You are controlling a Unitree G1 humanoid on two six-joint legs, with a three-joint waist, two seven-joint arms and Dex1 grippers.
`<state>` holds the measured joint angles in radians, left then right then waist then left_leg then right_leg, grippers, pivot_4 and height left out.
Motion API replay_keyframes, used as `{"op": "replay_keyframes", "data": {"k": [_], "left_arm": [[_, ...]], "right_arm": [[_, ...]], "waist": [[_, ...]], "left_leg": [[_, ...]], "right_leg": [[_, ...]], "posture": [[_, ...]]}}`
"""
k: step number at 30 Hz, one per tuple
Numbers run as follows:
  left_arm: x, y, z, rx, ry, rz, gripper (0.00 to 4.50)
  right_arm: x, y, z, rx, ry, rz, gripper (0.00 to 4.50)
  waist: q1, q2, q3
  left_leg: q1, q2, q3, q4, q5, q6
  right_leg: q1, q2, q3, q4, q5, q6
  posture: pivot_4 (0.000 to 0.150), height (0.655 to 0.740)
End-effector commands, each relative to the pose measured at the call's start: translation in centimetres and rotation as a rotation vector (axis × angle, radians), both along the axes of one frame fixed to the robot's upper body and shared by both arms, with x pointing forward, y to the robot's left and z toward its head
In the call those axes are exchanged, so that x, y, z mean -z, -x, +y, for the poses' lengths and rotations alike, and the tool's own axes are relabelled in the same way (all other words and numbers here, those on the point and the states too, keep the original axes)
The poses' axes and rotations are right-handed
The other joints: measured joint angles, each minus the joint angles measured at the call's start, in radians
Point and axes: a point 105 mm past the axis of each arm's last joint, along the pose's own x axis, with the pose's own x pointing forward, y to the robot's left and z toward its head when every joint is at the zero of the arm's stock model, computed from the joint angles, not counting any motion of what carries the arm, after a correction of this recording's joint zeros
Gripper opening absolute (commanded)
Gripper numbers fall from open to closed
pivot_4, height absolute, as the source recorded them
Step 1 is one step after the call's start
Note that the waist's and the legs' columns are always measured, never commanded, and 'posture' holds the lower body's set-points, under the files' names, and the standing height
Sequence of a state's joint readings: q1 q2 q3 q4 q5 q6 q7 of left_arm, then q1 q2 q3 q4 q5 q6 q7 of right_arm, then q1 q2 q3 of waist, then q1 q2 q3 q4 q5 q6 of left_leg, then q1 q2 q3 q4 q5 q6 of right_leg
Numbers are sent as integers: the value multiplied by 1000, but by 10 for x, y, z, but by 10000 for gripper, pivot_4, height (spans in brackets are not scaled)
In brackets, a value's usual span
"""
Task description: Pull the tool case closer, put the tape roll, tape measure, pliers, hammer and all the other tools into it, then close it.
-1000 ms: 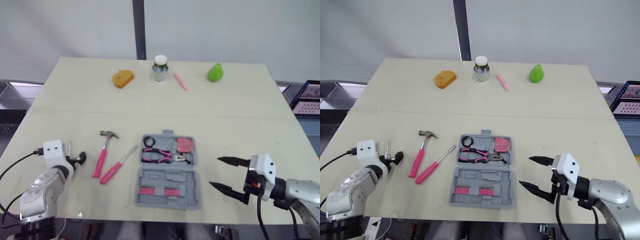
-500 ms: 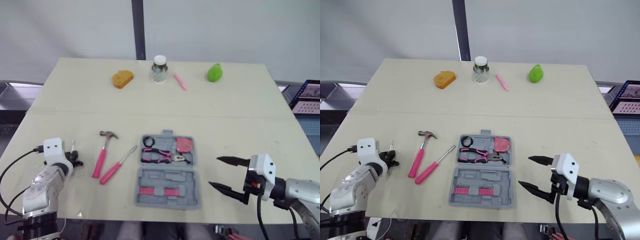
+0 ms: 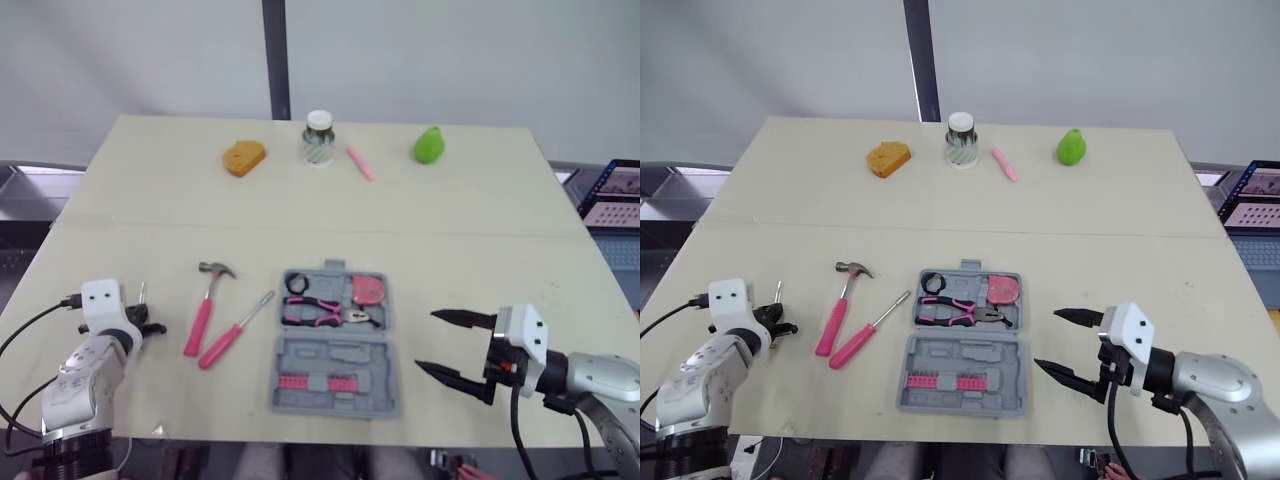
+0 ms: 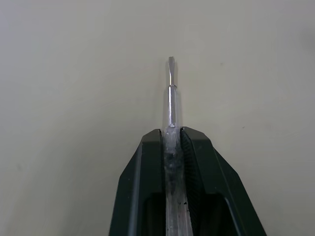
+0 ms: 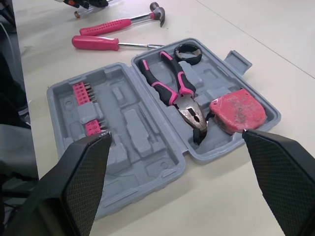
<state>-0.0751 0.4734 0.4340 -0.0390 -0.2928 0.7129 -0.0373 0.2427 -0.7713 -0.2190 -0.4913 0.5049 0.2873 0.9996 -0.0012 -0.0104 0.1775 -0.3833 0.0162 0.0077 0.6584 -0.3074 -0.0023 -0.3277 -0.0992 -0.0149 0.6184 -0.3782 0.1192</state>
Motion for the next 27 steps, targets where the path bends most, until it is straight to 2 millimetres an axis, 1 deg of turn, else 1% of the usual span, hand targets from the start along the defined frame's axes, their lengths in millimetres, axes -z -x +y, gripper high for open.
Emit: {"op": "replay_keyframes", "data": {"k": [1, 6, 8, 11, 16, 20, 24, 27], "left_arm": [[-52, -4, 0, 116, -83, -102, 172], [-83, -6, -32, 425, -140, -72, 172], [-92, -5, -50, 553, -146, -58, 172], [-98, -3, -77, 724, -159, -30, 172], [-92, 2, -119, 975, -176, 9, 172], [-89, -1, -150, 1128, -215, 9, 172], [-90, -3, -169, 1242, -268, -10, 172], [-89, -1, -183, 1341, -308, -17, 172]], "right_arm": [[-5, 0, -3, -3, 9, -18, 45000], [-5, 2, -9, -3, 20, -13, 45000], [-5, 2, -10, -4, 21, -13, 45000], [-6, 1, -11, -7, 24, -15, 45000], [-6, 0, -11, -12, 27, -20, 45000], [-6, 0, -10, -16, 30, -23, 45000], [-6, 3, -10, -17, 33, -22, 45000], [-3, 6, -11, -19, 42, -17, 45000]], "waist": [[0, -1, 0], [1, 0, 1], [0, 1, 1], [-1, 1, 2], [-1, 2, 2], [1, 2, 2], [2, 2, 2], [3, 2, 2]], "left_leg": [[0, 0, 0, 0, 0, 0], [-2, -1, 0, -1, 0, 0], [-2, -1, 0, -1, 0, 0], [-2, -1, 0, -2, 0, 0], [-2, -1, 0, -7, 3, 0], [-2, -1, 0, -8, 4, 0], [-3, -1, 0, -7, 5, 1], [-3, -1, 0, -7, 5, 1]], "right_leg": [[0, 0, 0, 0, 0, 0], [-1, -2, 0, -1, 0, 0], [-1, -3, 0, -2, 0, 0], [-1, -3, -1, -3, 0, -1], [-2, -3, -1, -6, 0, -1], [-2, -2, -2, -6, 0, -1], [-2, -1, -2, -6, 0, -1], [-2, 0, -2, -3, 0, 0]], "posture": [[1500, 7159], [1500, 7159], [1500, 7159], [1500, 7159], [1500, 7159], [1500, 7159], [1500, 7159], [1500, 7159]]}}
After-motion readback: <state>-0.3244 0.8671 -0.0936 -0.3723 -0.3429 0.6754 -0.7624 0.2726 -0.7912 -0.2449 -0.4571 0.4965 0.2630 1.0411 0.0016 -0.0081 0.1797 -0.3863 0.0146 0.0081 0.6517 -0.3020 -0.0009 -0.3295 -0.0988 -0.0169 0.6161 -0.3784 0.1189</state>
